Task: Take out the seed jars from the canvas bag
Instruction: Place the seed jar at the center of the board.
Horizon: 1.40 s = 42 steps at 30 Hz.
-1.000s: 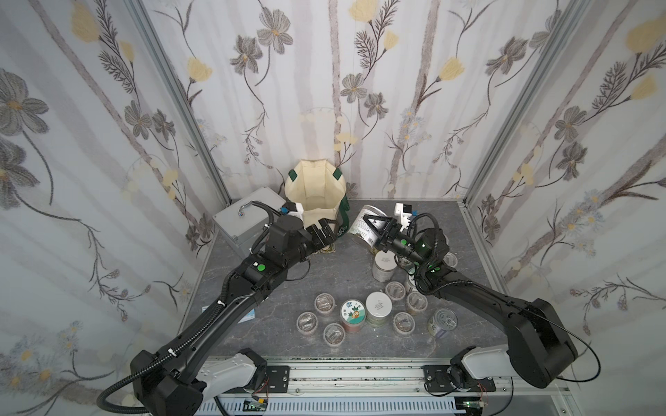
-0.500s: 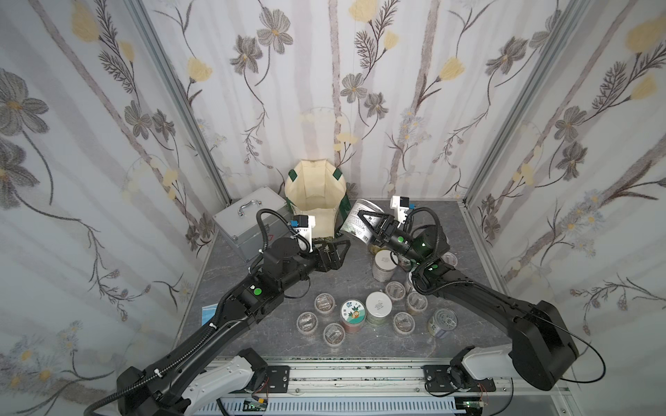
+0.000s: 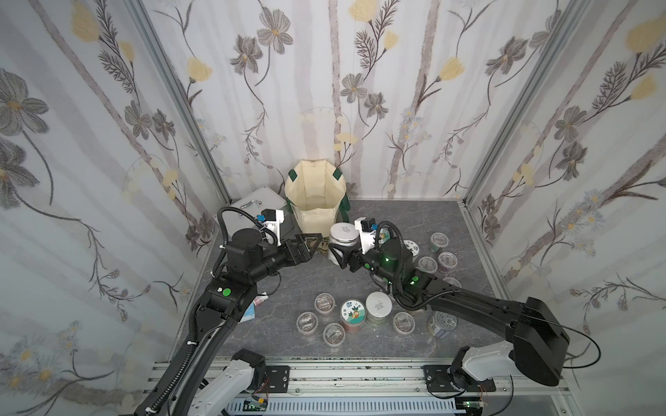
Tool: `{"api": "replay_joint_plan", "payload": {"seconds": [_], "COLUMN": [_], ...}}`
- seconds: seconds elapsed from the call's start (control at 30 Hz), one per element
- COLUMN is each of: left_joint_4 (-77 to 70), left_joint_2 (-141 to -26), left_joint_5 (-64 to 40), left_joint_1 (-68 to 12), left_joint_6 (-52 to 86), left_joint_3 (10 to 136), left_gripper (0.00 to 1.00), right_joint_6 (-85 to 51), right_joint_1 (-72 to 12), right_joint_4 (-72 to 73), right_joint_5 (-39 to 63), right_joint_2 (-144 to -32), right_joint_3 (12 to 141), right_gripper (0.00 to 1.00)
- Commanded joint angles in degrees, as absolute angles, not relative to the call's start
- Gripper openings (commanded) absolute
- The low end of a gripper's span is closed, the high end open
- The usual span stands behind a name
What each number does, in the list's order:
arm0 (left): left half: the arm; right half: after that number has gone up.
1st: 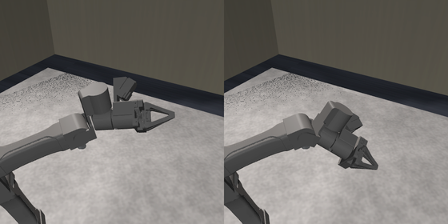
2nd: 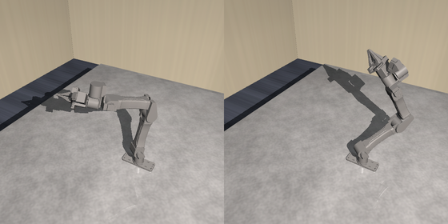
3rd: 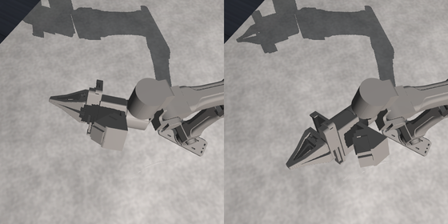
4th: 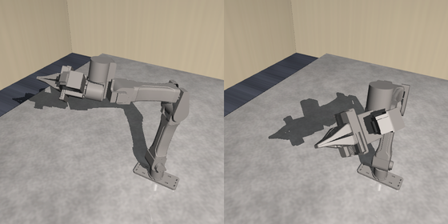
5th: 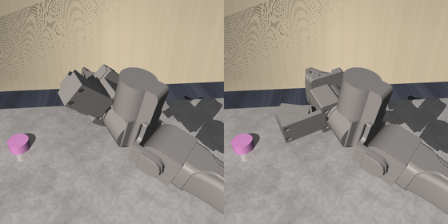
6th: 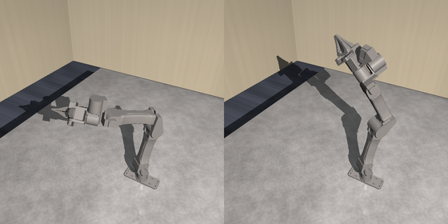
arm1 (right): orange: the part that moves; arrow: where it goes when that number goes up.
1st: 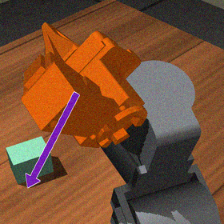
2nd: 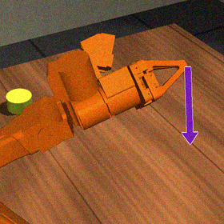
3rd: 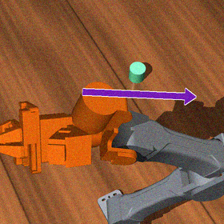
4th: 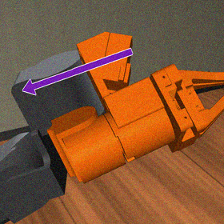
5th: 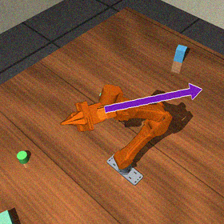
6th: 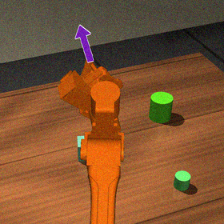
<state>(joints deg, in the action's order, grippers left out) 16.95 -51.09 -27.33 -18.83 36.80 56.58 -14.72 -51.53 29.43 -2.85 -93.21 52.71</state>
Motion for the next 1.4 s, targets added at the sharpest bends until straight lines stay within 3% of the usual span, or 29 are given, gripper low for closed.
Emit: {"api": "replay_joint_plan", "payload": {"seconds": [0.0,0.4,1.13,1.37], "left_joint_4": [23.51,14.9,-1.7,-2.73], "left_joint_2": [-53.92,-67.49,-88.02,-91.31], "left_joint_5": [-28.46,-26.36,-24.67,-25.32], "left_joint_1": [-16.16,-13.42,-15.59,-18.36], "left_joint_6": [38.25,43.63,47.29,46.93], "left_joint_3": [56.6,48.95,51.42,53.07], "left_gripper": [1.0,0.9,0.85,0.84], "right_joint_6": [-6.33,-3.45,1.1,1.19], "right_joint_1": [-51.55,-50.19,-48.94,-48.96], "right_joint_4": [33.81,37.17,30.61,30.5], "right_joint_5": [-4.42,-1.19,4.52,2.76], "right_joint_2": [-99.12,-117.07,-123.11,-120.18], "right_joint_3": [54.3,61.89,63.69,60.81], "right_gripper": [0.69,0.71,0.79,1.0]}}
